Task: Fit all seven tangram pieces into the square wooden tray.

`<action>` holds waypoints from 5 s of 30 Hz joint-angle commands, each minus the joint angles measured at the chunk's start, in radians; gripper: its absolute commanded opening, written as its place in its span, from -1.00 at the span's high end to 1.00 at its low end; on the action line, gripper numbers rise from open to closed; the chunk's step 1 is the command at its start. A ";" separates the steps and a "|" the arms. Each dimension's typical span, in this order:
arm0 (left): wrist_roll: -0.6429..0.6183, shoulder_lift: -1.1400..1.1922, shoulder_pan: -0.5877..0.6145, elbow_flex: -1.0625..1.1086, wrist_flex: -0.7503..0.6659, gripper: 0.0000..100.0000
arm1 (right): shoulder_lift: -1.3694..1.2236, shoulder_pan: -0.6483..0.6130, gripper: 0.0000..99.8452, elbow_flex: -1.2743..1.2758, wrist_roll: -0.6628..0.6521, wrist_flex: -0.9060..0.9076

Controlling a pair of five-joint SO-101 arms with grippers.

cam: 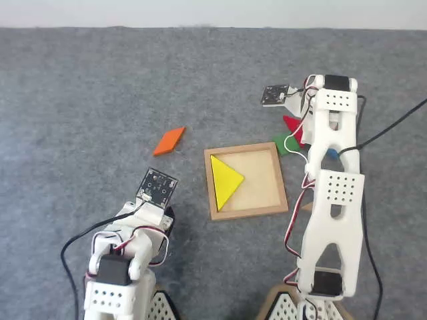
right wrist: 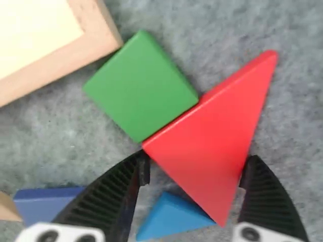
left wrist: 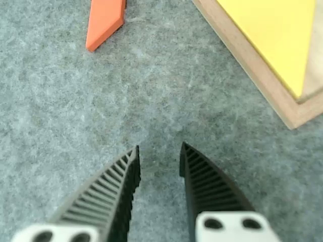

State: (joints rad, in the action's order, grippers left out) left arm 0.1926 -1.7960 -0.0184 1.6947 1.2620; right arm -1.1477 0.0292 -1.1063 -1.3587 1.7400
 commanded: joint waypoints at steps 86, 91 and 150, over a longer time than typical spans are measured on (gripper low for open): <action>-0.008 -0.021 0.002 -0.012 0.003 0.75 | 0.036 -0.133 0.28 -0.118 0.804 -0.147; -0.008 -0.021 0.002 -0.012 0.003 0.75 | 0.022 -0.134 0.28 -0.115 0.944 -0.225; -0.008 -0.021 0.002 -0.012 0.003 0.75 | 0.492 -0.134 0.56 0.542 1.005 0.051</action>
State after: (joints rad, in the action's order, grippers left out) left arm 0.1926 -1.7960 -0.0184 1.6947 1.2620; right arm -0.8807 -0.0721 -0.7089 -0.3414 1.7538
